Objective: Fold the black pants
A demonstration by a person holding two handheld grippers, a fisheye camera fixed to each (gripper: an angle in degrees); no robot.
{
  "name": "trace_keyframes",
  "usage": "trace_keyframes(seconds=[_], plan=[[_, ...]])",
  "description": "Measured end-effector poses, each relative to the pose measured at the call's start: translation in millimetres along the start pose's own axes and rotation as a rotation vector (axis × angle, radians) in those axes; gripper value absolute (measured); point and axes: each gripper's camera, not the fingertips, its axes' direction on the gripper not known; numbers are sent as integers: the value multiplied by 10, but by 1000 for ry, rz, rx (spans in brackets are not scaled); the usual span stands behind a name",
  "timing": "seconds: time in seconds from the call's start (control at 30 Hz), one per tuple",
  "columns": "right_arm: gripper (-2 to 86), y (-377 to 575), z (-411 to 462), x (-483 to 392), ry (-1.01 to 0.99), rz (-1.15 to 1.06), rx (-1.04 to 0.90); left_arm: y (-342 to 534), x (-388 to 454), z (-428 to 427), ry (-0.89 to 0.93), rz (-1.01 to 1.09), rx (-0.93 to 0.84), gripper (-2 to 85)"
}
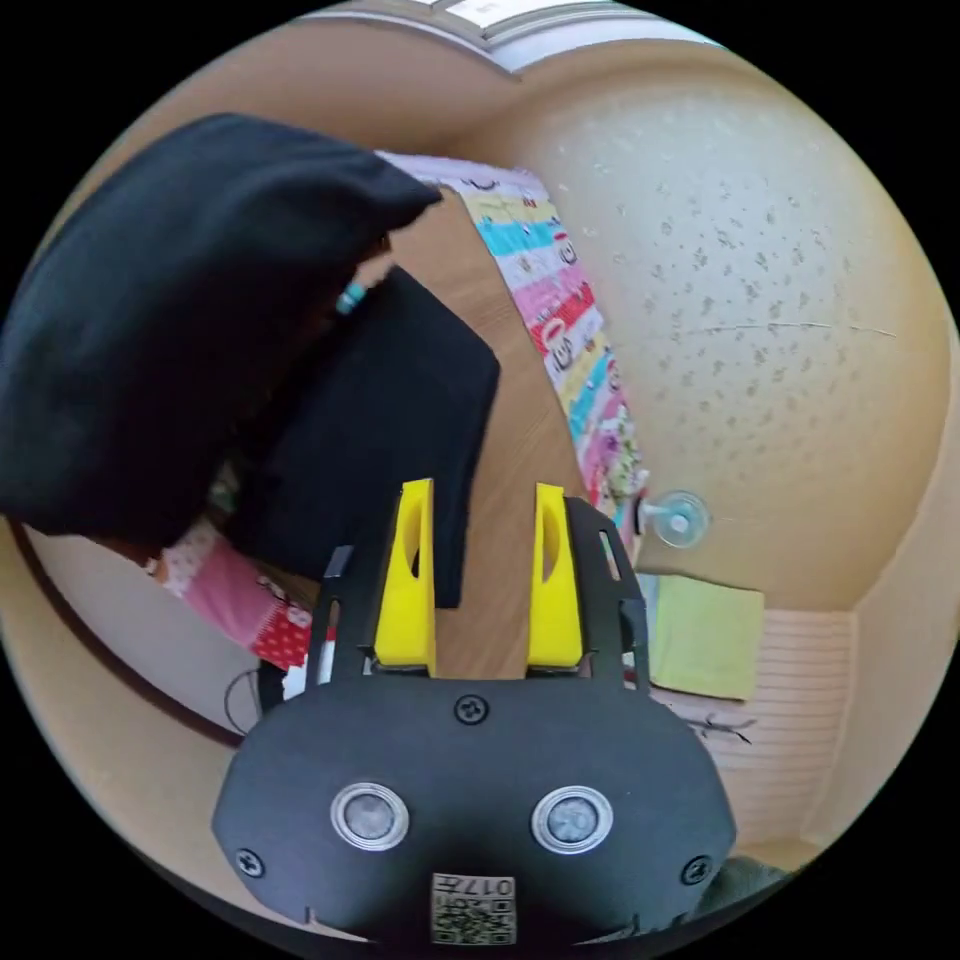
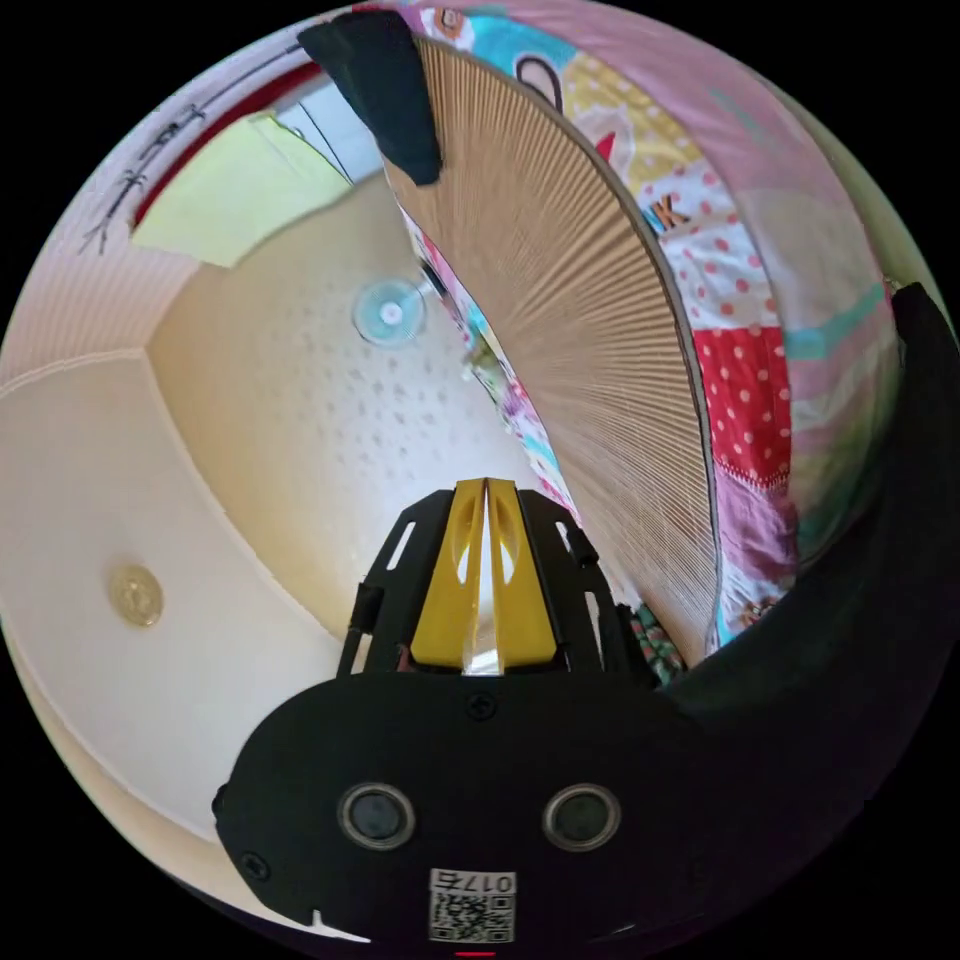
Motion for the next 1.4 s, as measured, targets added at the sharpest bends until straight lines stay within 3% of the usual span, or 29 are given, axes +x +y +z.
trace_keyframes(seconds=[0.1,0.17,0.23,0.3,0.4,0.47,0.53,0.67,0.73,0.8,0.97,1.1,1.27,1.4], plan=[[3,-3,-179,54,-85,-18,76,-133,19,-112,-202,-13,78,160],[3,-57,-240,97,-112,-24,94,-215,-83,96,-269,-56,-11,164],[4,-133,-231,139,-127,-22,78,-168,-173,282,-209,-101,-67,150],[4,-240,-168,175,-113,-10,39,16,-121,250,-200,-134,7,98],[4,-463,107,152,188,74,-88,311,113,241,-26,-74,43,52],[3,-672,594,4,561,13,-296,444,387,517,229,30,-112,8],[3,-793,1086,-22,730,-66,-506,565,686,896,381,101,-304,-2],[4,-813,2120,198,906,-186,-863,1252,1643,1728,224,466,-717,-6],[4,-761,2443,358,921,-207,-977,1609,1918,1954,177,569,-805,-2],[4,-687,2701,527,945,-230,-1097,1840,2038,2097,177,579,-839,11],[4,-602,2873,1039,1187,-272,-1358,2008,1787,2319,215,320,-900,96],[4,-775,2624,1261,1242,-240,-1366,1750,1485,2116,101,181,-740,140],[4,-1211,2122,1367,1149,-163,-1154,1268,1211,1889,57,65,-475,156],[4,-1458,1769,1443,1004,-114,-961,1146,1276,2120,111,91,-467,159]])
